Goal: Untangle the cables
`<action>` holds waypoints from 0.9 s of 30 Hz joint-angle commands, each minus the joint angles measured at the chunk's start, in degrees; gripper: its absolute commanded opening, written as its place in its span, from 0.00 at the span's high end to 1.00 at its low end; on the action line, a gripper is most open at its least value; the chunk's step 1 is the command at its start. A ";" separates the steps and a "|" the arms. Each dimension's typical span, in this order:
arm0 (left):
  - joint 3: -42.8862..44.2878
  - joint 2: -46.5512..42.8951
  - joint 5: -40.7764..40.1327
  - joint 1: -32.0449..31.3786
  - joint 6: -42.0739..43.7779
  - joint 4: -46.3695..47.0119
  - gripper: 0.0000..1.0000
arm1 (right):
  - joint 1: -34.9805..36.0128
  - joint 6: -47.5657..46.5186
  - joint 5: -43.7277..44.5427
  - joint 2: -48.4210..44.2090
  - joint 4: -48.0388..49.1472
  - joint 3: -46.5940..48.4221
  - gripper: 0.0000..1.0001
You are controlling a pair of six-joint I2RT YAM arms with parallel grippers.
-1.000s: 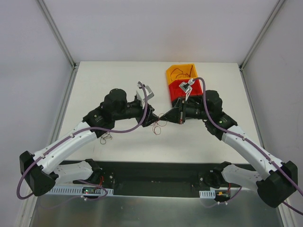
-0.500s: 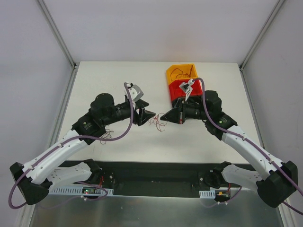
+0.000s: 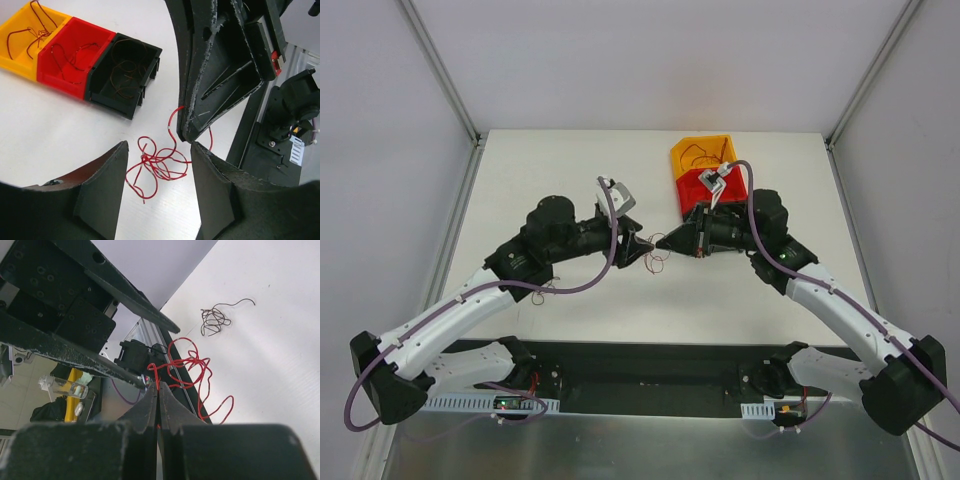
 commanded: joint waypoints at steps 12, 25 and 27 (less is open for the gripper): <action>2.68 3.55 -14.54 -1.06 -0.78 -0.79 0.47 | 3.64 3.98 -2.55 1.55 8.94 0.69 0.99; -0.83 -1.11 -0.43 -0.98 0.88 4.65 0.83 | 5.40 6.80 -1.85 5.24 15.36 0.34 1.00; -1.19 -1.46 2.64 -1.06 2.64 5.27 0.96 | 5.40 6.80 -1.85 4.80 15.27 0.16 1.00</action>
